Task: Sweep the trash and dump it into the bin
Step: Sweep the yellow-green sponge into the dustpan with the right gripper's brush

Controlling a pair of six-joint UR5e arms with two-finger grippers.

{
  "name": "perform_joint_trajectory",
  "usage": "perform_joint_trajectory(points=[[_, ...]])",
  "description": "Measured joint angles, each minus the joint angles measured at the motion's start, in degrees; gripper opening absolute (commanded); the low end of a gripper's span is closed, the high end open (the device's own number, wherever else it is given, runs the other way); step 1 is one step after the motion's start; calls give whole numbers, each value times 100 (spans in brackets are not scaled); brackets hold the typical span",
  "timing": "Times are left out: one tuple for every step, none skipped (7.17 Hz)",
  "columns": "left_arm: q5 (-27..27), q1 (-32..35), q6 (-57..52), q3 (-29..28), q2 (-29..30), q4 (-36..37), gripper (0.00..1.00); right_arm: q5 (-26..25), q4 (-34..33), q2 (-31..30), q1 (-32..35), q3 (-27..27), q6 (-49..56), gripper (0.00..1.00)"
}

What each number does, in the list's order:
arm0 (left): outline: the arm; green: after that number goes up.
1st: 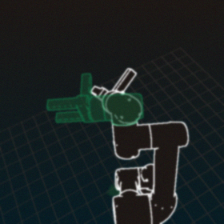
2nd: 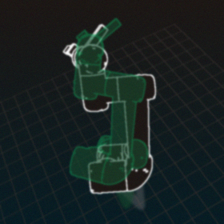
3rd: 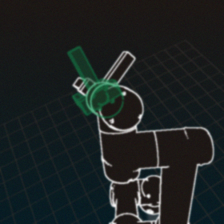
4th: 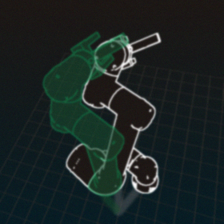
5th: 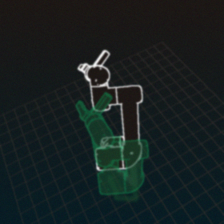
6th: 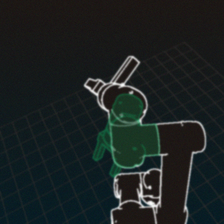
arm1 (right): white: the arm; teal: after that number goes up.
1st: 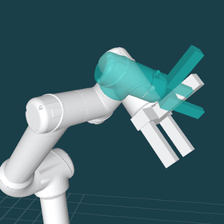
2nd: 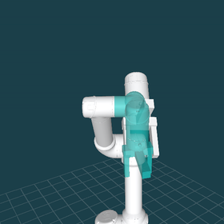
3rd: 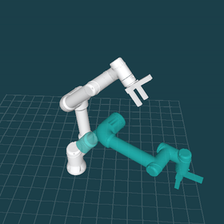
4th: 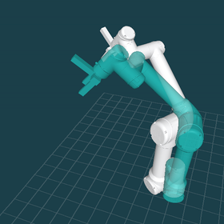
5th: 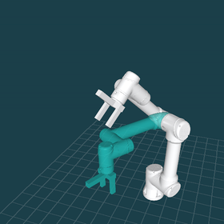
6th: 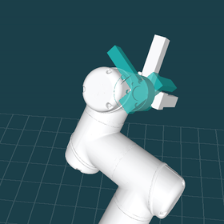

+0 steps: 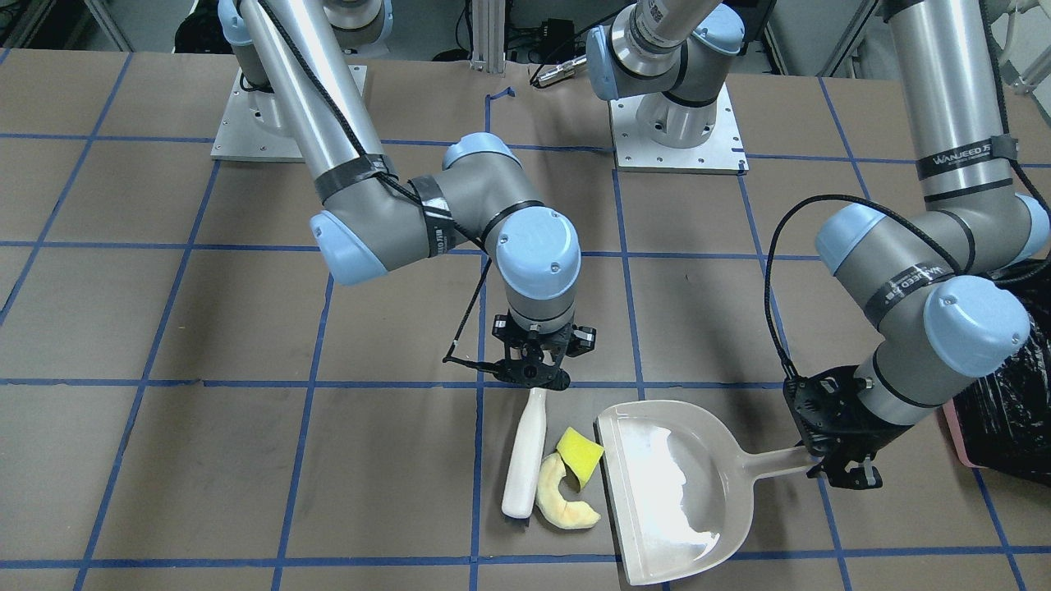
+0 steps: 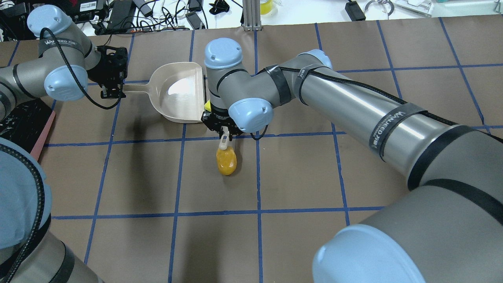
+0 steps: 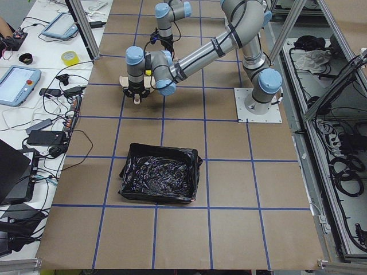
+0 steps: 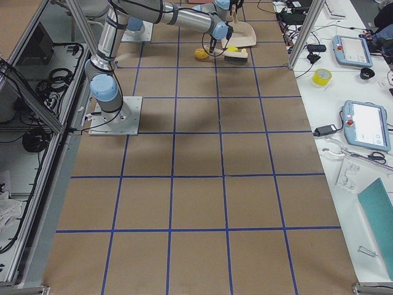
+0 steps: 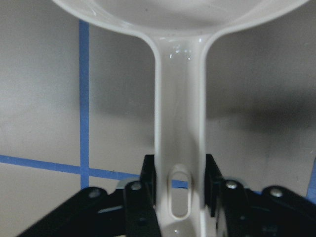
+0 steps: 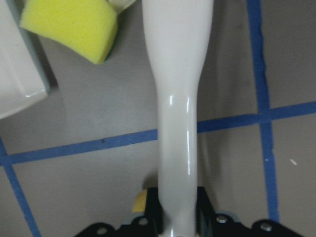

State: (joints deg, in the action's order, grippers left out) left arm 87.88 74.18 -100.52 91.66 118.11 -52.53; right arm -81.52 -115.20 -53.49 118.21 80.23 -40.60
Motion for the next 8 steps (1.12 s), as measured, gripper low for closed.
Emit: perform_joint_trajectory(points=[[1,2,-2,4,-18,3,10,25,9,240,173,-348,-315,0],[-1,5,-1,7,-25,5,10,59,11,397,305,-586,-566,0],[-5,10,3,8,-30,6,10,153,6,473,392,-719,-753,0],[-7,17,5,10,-32,8,10,296,7,500,432,-834,-911,0],[-8,25,5,10,-36,12,11,439,56,504,448,-991,-1033,0],[-8,31,6,10,-45,14,11,562,165,498,453,-1165,-1089,0],[-10,38,8,10,-56,14,10,658,294,487,455,-1324,-1111,0],[-14,48,14,10,-68,15,10,732,466,477,456,-1492,-1125,0]])
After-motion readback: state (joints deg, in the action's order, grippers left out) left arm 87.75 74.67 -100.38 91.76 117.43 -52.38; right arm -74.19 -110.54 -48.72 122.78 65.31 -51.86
